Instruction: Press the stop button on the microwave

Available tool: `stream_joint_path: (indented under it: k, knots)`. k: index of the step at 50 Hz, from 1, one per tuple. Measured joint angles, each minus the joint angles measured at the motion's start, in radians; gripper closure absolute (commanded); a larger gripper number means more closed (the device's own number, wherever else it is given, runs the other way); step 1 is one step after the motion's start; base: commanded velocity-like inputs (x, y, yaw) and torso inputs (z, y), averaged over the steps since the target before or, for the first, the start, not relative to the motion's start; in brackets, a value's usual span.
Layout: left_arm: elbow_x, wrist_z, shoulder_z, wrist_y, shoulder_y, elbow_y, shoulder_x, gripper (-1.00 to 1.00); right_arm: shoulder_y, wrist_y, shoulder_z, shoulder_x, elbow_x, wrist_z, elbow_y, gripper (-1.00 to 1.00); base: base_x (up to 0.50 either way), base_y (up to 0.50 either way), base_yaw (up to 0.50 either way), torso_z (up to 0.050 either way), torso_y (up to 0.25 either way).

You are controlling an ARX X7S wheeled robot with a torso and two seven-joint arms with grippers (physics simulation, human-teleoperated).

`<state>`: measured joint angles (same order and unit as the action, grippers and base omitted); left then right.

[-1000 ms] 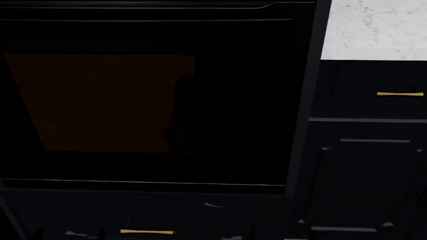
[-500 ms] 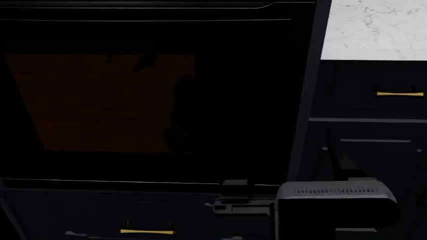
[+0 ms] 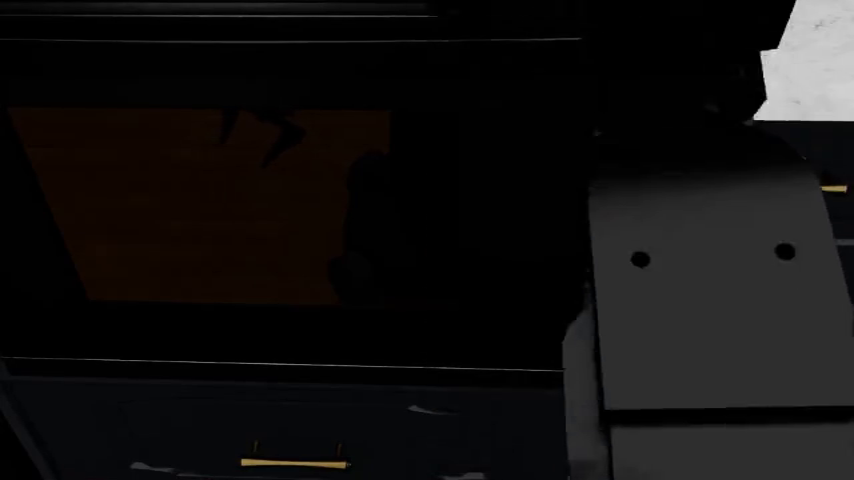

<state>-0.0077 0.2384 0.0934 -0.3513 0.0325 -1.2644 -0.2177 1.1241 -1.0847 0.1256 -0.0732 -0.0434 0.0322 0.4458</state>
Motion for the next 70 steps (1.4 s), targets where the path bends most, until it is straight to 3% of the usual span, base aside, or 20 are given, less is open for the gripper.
stream_joint_path:
  k: [8, 18, 30, 47, 63, 70]
  knots:
    - [-0.004, 0.000, 0.006, 0.016, -0.013, -0.025, -0.001, -1.00, 0.293, 0.004, -0.020, 0.023, 0.022, 0.008, -0.312, -1.00, 0.00, 0.00, 0.00, 0.000, 0.000]
    - [-0.006, 0.000, 0.009, 0.024, -0.019, -0.038, -0.001, -1.00, 0.624, 0.134, -0.018, 0.045, 0.047, 0.048, -0.804, -1.00, 0.00, 0.00, 0.00, 0.002, 0.000]
    - [-0.006, 0.000, 0.010, 0.028, -0.021, -0.042, -0.002, -1.00, 0.891, 0.269, 0.096, 0.062, 0.172, 0.123, -1.202, -1.00, 0.00, 0.00, 0.00, 0.032, 0.031]
    - [-0.007, 0.000, 0.010, 0.029, -0.022, -0.044, -0.002, -1.00, 1.030, 0.369, 0.220, 0.055, 0.287, 0.172, -1.421, -1.00, 0.00, 0.00, 0.00, 0.040, 0.000]
    - [-0.007, 0.000, 0.011, 0.029, -0.022, -0.044, -0.002, -1.00, 1.053, 0.398, 0.277, 0.054, 0.324, 0.176, -1.472, -1.00, 0.00, 0.00, 0.00, 0.050, 0.029]
    - [-0.007, 0.001, 0.013, 0.029, -0.025, -0.045, -0.002, -1.00, 1.051, 0.414, 0.277, 0.052, 0.351, 0.176, -1.471, -1.00, 0.50, -0.16, 0.00, 0.014, 0.013]
